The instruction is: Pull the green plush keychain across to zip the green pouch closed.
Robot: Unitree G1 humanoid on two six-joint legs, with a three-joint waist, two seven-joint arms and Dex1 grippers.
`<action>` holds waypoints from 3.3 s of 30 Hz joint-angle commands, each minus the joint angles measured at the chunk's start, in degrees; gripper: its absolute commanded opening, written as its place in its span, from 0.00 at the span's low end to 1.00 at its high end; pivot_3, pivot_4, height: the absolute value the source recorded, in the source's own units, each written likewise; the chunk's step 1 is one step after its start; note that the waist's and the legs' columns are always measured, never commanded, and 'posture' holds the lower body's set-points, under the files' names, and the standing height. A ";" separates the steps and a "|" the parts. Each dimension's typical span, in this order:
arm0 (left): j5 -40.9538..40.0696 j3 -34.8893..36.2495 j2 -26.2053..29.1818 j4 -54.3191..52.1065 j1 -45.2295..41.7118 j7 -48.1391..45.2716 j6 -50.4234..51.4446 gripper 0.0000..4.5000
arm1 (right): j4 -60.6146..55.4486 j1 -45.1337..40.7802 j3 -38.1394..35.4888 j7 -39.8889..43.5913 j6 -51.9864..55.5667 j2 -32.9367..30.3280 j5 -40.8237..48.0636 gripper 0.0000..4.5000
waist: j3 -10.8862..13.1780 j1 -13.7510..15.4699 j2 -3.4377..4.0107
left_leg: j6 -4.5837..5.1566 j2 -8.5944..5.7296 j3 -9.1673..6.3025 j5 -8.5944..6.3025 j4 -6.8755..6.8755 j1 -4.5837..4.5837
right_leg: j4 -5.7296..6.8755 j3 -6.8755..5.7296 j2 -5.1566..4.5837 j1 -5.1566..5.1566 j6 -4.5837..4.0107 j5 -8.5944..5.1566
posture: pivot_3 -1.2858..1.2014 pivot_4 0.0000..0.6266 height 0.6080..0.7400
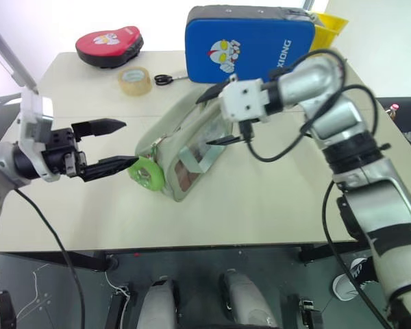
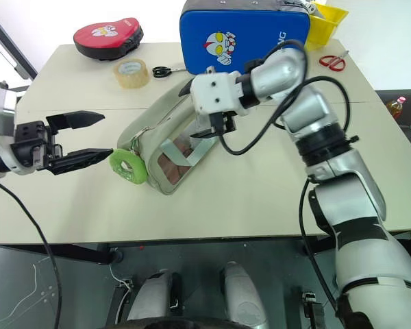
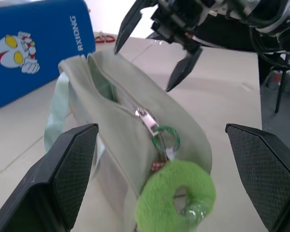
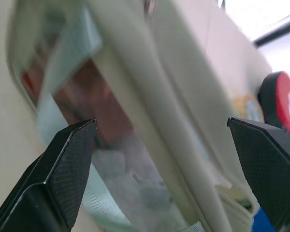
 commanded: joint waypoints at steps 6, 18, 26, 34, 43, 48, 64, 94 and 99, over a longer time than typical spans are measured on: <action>-1.24 4.90 0.62 -4.60 3.02 2.19 -0.33 1.00 | 6.88 -3.55 -1.18 0.46 -5.40 3.73 -2.72 0.23 | 0.00 -0.10 0.00 | -0.04 0.03 -0.08 0.03 -0.01 0.05 | 0.09 -0.06 0.05 0.02 0.00 0.00 | 0.52 0.24 0.98; -0.46 3.79 0.82 -3.70 2.53 2.14 -1.13 1.00 | -24.47 -3.49 -2.00 8.35 43.76 -3.71 -0.69 0.01 | 0.01 0.29 0.02 | -0.03 0.01 -0.16 0.02 -0.07 -0.02 | 0.10 -0.12 0.03 -0.05 -0.01 0.00 | 0.52 0.24 0.98; 0.35 0.87 0.45 -2.01 0.49 1.00 -1.86 1.00 | -32.77 -3.37 4.82 2.73 57.52 -6.43 -9.40 0.01 | 0.01 -0.01 0.02 | -0.03 -0.02 -0.14 0.02 -0.05 0.01 | 0.14 -0.10 0.13 -0.06 -0.02 0.00 | 0.52 0.24 0.98; 1.04 -1.00 0.59 -0.42 -1.37 -0.33 -2.14 1.00 | -36.24 -4.22 3.76 -1.40 63.64 -8.14 -11.43 0.01 | 0.01 0.35 0.02 | -0.03 -0.06 -0.10 0.02 -0.02 -0.03 | 0.06 -0.09 0.07 -0.04 -0.02 0.00 | 0.52 0.24 0.98; 2.04 -2.31 0.61 0.56 -2.26 -1.32 -2.93 1.00 | -41.82 -0.42 5.54 -2.93 70.29 -5.80 -8.26 0.01 | 0.01 -0.19 0.02 | -0.03 -0.02 -0.10 0.01 -0.21 -0.03 | 0.07 -0.02 0.15 -0.20 -0.02 0.00 | 0.52 0.24 0.98; 2.57 -2.44 0.69 0.46 -1.98 -1.68 -3.07 1.00 | -42.77 1.83 5.50 -6.85 71.56 -3.10 -7.86 0.01 | 0.01 -0.05 0.01 | -0.03 -0.02 -0.08 0.02 -0.23 -0.03 | 0.07 -0.02 0.13 -0.20 -0.02 0.00 | 0.52 0.24 0.98; 3.63 -3.02 0.87 0.95 -2.41 -2.75 -2.86 1.00 | -45.22 2.18 2.49 -9.85 77.15 -4.57 -0.49 0.99 | 0.00 0.07 0.01 | -0.03 -0.03 -0.09 0.02 -0.19 -0.03 | 0.07 -0.03 0.12 -0.16 -0.02 0.00 | 0.52 0.24 0.98; 4.01 -3.33 0.96 2.45 -3.00 -2.39 -3.17 1.00 | -39.58 20.21 -13.42 -0.42 45.64 -22.42 11.77 0.01 | 0.01 0.02 0.01 | -0.01 -0.02 -0.05 0.01 -0.22 0.02 | -0.01 0.05 0.16 -0.10 -0.02 0.00 | 0.52 0.24 0.98; 7.46 -4.69 0.39 7.44 -4.79 0.94 -3.90 1.00 | -39.52 21.21 -13.36 -1.51 45.02 -22.82 10.86 0.01 | 0.01 -0.01 0.01 | -0.01 -0.02 -0.05 0.01 -0.22 0.05 | 0.02 0.05 0.19 -0.10 -0.02 0.00 | 0.52 0.24 0.98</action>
